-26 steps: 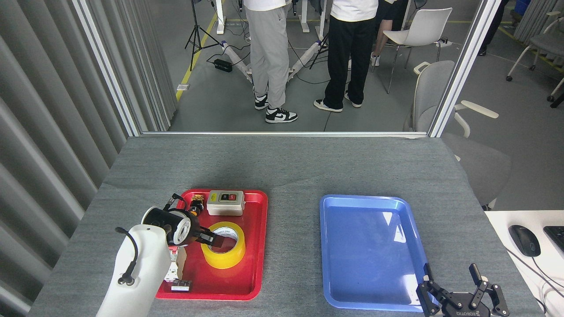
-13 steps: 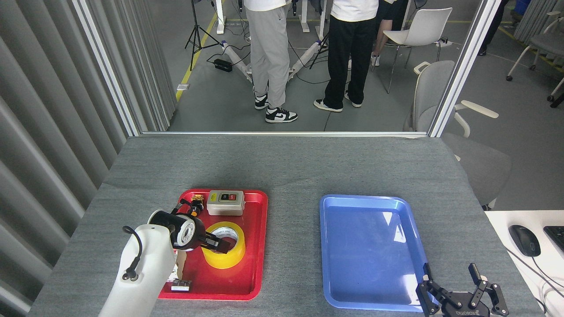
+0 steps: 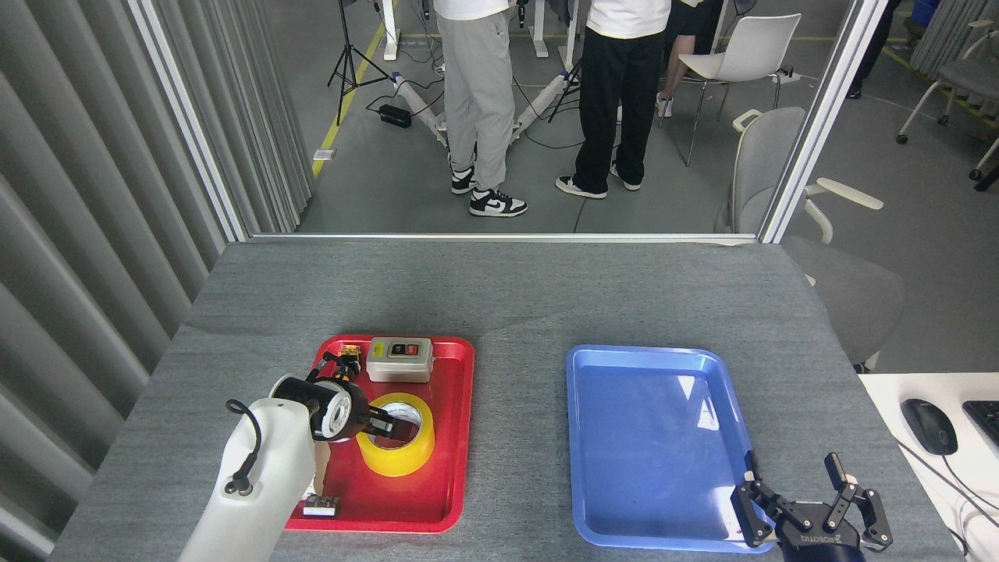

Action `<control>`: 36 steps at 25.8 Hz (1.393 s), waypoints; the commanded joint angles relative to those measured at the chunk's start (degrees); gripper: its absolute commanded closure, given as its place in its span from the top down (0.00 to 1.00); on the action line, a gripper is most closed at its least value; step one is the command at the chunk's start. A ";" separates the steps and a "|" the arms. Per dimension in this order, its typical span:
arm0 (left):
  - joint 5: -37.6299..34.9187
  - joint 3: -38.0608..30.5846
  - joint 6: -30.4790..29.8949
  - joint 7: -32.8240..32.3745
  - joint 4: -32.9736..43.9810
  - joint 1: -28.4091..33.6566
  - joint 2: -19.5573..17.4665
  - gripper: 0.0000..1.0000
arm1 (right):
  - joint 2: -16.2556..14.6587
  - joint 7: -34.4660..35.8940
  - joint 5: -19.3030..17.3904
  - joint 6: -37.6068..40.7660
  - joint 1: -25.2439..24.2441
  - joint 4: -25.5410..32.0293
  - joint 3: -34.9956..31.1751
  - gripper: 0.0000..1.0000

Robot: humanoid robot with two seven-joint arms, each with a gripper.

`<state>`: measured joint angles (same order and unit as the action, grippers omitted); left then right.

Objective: Place and move tape with both arms

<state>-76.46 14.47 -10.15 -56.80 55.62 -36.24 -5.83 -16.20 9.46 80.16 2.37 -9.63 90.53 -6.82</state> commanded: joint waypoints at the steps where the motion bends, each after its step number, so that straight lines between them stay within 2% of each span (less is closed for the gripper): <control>1: 0.00 0.12 0.13 2.66 -1.21 -0.06 0.03 0.88 | 0.38 -0.05 -0.18 -0.17 0.84 -0.18 0.05 1.00; 8: 0.00 0.73 0.04 3.71 -1.48 -0.06 -0.14 0.86 | 0.30 -0.23 -0.35 -0.17 0.84 -0.27 0.05 1.00; 14: 0.00 0.91 0.04 3.89 -3.06 0.03 -0.32 0.84 | -0.58 -0.23 -7.82 -0.17 0.49 -0.27 0.58 1.00; 16: 0.00 1.17 0.04 3.98 -3.32 0.03 -0.32 0.82 | -1.11 -0.14 -8.70 -0.17 0.49 -0.36 0.66 1.00; 22: 0.00 1.08 0.13 5.56 -3.32 0.03 -0.32 0.72 | -1.90 -0.14 -8.62 -0.09 0.66 -0.71 0.66 1.00; 29: 0.00 1.08 0.04 6.35 -3.50 0.20 -0.50 0.68 | -1.81 -0.14 -8.53 -0.09 1.01 -0.97 0.58 1.00; 33: 0.00 1.08 -0.04 6.35 -3.50 0.29 -0.50 0.62 | -1.55 -0.05 -8.62 -0.26 0.93 -1.50 0.31 1.00; 36: 0.00 1.08 -0.04 6.44 -4.20 0.29 -0.58 0.62 | -1.55 -0.05 -8.70 -0.26 0.93 -1.50 0.23 1.00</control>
<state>-76.46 15.56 -10.10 -50.42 51.84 -35.96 -6.39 -17.81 9.37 71.57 2.16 -8.64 89.09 -6.49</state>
